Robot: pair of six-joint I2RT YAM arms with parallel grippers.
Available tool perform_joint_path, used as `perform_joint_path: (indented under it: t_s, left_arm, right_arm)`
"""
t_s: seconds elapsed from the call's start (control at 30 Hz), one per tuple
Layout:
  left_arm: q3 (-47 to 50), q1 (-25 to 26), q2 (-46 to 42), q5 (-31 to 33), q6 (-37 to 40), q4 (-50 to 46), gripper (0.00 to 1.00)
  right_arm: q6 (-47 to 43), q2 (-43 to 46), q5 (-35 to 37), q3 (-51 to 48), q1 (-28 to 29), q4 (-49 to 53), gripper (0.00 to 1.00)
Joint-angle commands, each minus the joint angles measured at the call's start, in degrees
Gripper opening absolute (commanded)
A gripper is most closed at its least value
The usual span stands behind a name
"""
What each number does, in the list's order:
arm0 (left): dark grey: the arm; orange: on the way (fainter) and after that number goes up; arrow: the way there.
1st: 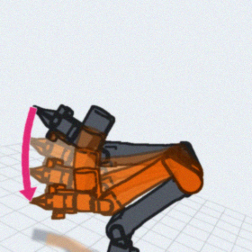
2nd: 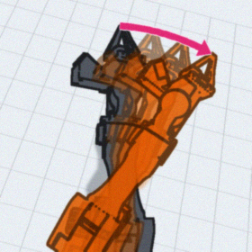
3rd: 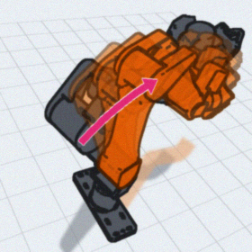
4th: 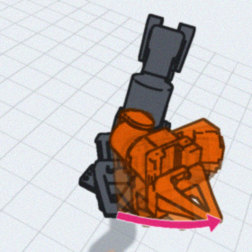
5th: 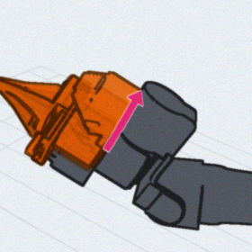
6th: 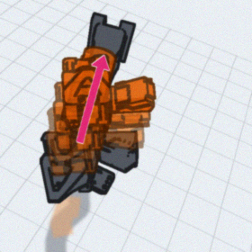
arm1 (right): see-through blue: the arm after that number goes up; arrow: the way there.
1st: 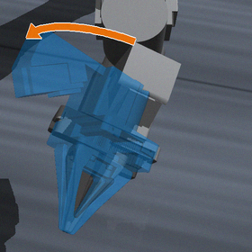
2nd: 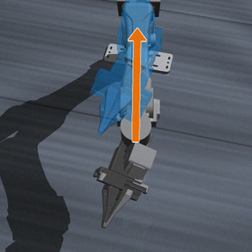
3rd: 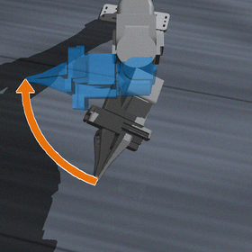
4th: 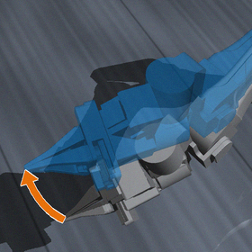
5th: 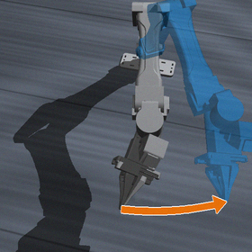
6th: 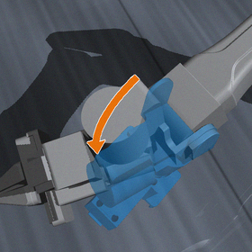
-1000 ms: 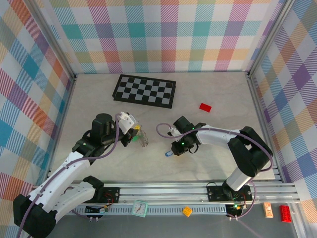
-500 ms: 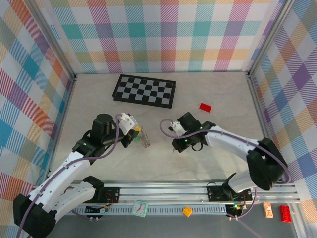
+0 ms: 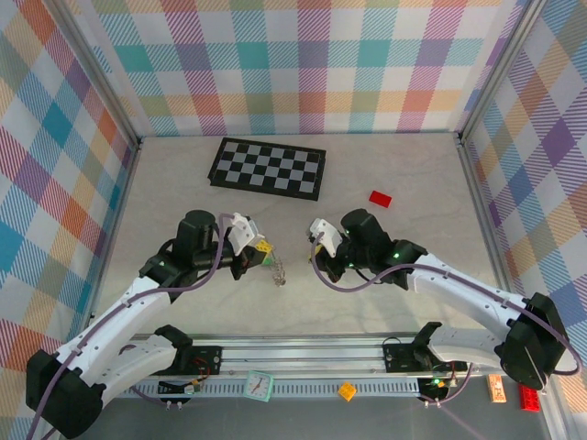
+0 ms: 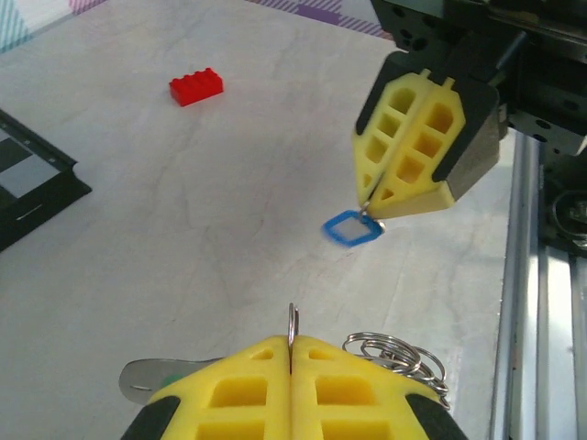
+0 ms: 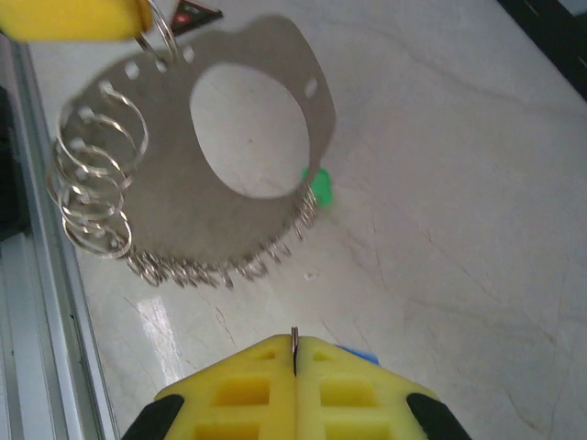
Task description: Put the keys on the keyring
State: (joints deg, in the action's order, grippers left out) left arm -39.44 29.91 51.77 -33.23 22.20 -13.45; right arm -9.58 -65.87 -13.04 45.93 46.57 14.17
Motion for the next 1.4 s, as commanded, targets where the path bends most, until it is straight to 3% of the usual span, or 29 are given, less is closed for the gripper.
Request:
perform_joint_path:
  t_s: [0.0,0.3,0.5,0.97,1.17,1.37]
  left_arm:
    - [-0.1,1.3,-0.1,-2.9,-0.4,3.1,0.0]
    - [0.8,4.1,0.7,-2.5,-0.7,5.4,0.0]
    - [2.2,7.4,0.7,1.2,-0.7,8.4,0.0]
    - [5.0,11.0,0.3,6.2,-2.2,13.0,0.0]
    - [5.8,11.2,-0.4,6.6,-2.0,13.4,0.0]
    - [7.4,12.2,-1.4,8.8,1.2,14.3,0.0]
  right_arm:
    - [-1.8,1.1,-6.2,-0.3,0.2,-4.9,0.0]
    - [-3.3,0.3,-10.8,1.2,1.8,-7.5,0.0]
    - [0.0,-1.2,-11.9,1.8,2.2,-10.9,0.0]
    - [3.5,-2.7,-6.5,1.6,2.3,-11.5,0.0]
    - [8.7,-3.0,-1.9,2.1,2.3,-10.5,0.0]
    - [15.1,-4.0,-2.0,3.9,2.1,-8.7,0.0]
